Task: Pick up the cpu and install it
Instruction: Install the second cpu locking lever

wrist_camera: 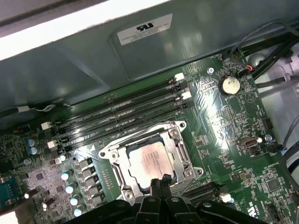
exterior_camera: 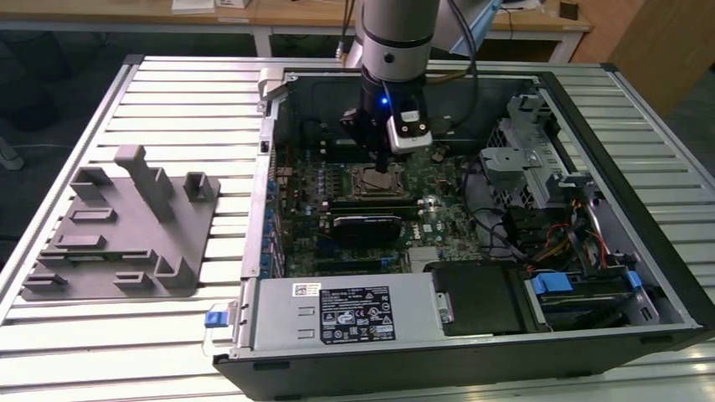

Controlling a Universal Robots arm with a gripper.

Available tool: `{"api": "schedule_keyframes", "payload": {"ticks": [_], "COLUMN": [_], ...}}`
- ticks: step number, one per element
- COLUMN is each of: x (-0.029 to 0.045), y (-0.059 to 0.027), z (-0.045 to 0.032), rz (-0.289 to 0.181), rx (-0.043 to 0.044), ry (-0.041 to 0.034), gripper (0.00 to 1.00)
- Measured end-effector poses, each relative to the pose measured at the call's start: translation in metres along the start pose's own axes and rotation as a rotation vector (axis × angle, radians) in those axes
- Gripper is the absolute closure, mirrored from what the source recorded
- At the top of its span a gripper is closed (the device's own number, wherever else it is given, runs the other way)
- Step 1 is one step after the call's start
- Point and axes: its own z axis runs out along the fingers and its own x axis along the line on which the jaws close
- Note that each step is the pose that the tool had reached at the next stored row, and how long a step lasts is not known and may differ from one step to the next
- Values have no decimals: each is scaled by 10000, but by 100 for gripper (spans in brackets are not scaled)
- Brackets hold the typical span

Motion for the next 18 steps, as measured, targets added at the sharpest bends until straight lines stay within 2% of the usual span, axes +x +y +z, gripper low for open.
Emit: {"api": "schedule_keyframes", "payload": {"ticks": [18], "x": [-40], "y": [-103], "z": [-3], "rz": [-240], "rx": [-4], "ry": [9], "gripper": [89]}}
